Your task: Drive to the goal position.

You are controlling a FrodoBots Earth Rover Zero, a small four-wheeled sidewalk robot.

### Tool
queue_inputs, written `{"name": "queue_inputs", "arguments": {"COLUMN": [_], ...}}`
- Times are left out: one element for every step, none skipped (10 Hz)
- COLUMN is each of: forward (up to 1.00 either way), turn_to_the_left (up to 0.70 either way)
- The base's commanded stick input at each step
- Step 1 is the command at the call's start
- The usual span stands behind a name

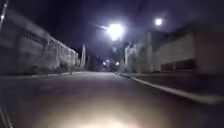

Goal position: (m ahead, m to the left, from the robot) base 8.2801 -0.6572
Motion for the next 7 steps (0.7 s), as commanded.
{"name": "queue_inputs", "arguments": {"forward": [0.7, 0.7, 0.7, 0.7, 0.7, 0.7, 0.7], "turn_to_the_left": [0.02, 0.02, 0.02, 0.02, 0.02, 0.02, -0.05]}}
